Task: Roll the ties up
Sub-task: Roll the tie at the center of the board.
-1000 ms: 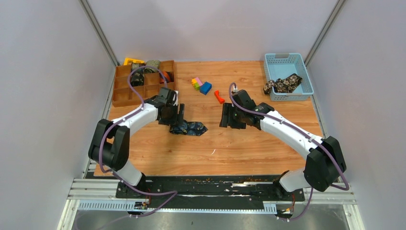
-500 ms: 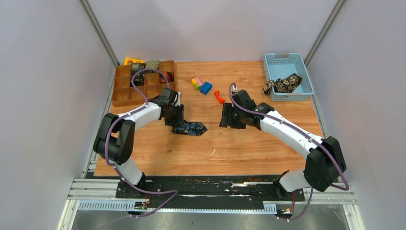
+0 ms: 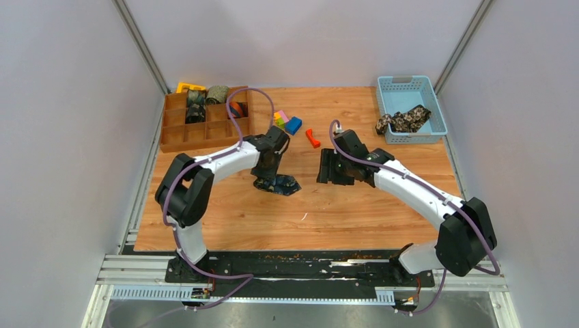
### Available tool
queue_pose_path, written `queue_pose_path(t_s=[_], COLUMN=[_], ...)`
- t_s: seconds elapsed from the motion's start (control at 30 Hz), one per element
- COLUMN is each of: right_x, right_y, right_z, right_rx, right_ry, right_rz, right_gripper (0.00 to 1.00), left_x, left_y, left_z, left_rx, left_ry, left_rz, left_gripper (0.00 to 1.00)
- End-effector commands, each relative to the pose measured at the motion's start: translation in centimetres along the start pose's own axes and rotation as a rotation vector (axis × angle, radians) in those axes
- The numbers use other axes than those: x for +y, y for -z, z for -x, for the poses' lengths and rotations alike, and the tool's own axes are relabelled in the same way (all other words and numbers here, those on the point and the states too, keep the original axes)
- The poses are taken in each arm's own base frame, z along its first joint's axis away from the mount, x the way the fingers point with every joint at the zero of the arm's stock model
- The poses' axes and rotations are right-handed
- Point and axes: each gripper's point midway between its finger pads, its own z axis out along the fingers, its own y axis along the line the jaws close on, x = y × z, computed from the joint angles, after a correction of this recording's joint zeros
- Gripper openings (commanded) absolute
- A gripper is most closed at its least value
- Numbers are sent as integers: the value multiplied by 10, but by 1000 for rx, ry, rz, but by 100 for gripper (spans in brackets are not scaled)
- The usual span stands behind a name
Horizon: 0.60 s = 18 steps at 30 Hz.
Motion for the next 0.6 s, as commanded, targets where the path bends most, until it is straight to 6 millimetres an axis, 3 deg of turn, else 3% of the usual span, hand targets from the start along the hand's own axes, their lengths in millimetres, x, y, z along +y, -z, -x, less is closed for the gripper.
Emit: queue_pose_path(t_s=[0.0,0.3,0.57], right_x=[-3,-20,-28], right_y=[12,20,32], right_z=[12,13,16], right_rx=[-65,-98,-133], right_ry=[5,-31,-47], right_rz=[12,1,4], right_gripper=[58,58,58], left_x=[11,8,-18], left_y=[3,9,5], left_z=[-16,-12,-13], left_rx=[76,62,42], left_ry=[-163,-327,-379], left_rz=[232,548,630], left_gripper=[31,31,35])
